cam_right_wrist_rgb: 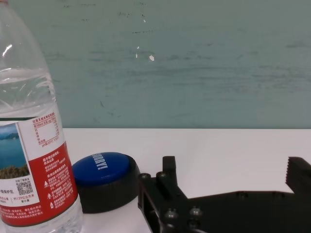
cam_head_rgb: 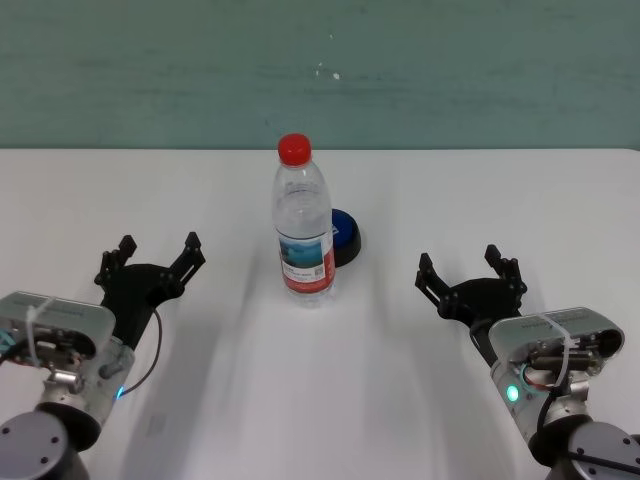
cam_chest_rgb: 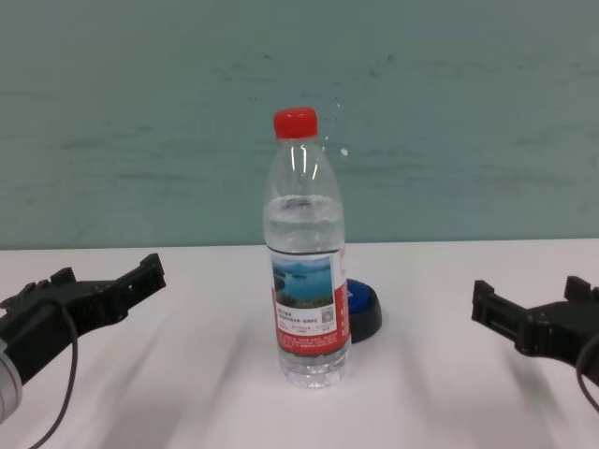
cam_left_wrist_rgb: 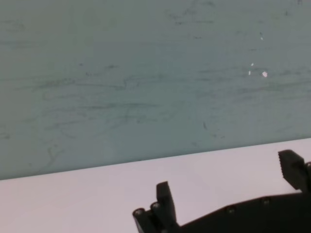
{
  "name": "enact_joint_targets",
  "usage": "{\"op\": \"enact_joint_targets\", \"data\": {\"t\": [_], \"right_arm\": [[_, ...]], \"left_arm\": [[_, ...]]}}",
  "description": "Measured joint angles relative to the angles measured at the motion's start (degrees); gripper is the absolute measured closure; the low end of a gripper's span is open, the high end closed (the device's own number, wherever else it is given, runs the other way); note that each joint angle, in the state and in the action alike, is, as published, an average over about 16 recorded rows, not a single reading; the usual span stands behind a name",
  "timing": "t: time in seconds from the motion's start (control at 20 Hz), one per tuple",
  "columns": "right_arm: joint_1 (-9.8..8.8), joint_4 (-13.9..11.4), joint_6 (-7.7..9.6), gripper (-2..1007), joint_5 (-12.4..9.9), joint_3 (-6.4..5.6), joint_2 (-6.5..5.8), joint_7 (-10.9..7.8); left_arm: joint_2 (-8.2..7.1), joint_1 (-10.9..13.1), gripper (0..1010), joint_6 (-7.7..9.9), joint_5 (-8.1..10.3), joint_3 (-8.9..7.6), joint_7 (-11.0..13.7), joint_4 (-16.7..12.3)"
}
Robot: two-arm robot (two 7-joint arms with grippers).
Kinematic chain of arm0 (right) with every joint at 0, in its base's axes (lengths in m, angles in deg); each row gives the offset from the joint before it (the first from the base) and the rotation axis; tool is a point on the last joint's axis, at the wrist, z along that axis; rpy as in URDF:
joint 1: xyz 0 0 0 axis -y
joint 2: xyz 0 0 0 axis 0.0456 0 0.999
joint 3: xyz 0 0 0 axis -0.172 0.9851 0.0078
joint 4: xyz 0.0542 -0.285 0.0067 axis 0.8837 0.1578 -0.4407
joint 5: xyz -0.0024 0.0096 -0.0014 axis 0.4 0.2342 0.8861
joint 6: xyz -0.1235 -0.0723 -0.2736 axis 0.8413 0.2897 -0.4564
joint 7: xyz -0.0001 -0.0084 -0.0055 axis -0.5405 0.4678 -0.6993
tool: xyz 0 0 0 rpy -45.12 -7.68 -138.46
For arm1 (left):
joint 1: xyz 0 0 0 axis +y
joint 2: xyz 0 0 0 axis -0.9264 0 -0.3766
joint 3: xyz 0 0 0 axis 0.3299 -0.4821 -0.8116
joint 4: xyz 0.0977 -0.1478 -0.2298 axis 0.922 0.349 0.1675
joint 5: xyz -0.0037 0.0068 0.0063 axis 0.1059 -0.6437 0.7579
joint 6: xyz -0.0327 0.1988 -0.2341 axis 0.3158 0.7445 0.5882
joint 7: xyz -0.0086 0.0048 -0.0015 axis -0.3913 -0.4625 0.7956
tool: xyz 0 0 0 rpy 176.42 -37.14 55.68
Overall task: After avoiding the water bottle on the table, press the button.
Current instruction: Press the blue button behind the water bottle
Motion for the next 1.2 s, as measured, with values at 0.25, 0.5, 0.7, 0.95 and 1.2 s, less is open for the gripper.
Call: {"op": "enact_joint_targets", "data": {"t": [0.25,0.5,0.7,0.95,1.2], "right_arm": [[0.00,0.0,0.00,1,0.0,0.00,0.00,0.00],[0.00,0.0,0.00,1,0.0,0.00,0.00,0.00],[0.00,0.0,0.00,1,0.0,0.00,0.00,0.00],[0.00,0.0,0.00,1,0.0,0.00,0.00,0.00],[0.00,0.0,0.00,1,0.0,0.00,0.00,0.00]], "left_arm": [[0.00,0.0,0,0.00,0.00,0.00,0.0,0.0],[0.00,0.0,0,0.00,0.00,0.00,0.0,0.0],[0.03,0.0,0,-0.05,0.01,-0.05,0.1,0.0],[0.09,0.4,0,-0.36,0.12,-0.52,0.8,-0.3],[0.06,1.5,0,-0.83,0.01,-1.36,2.0,-1.3]]}}
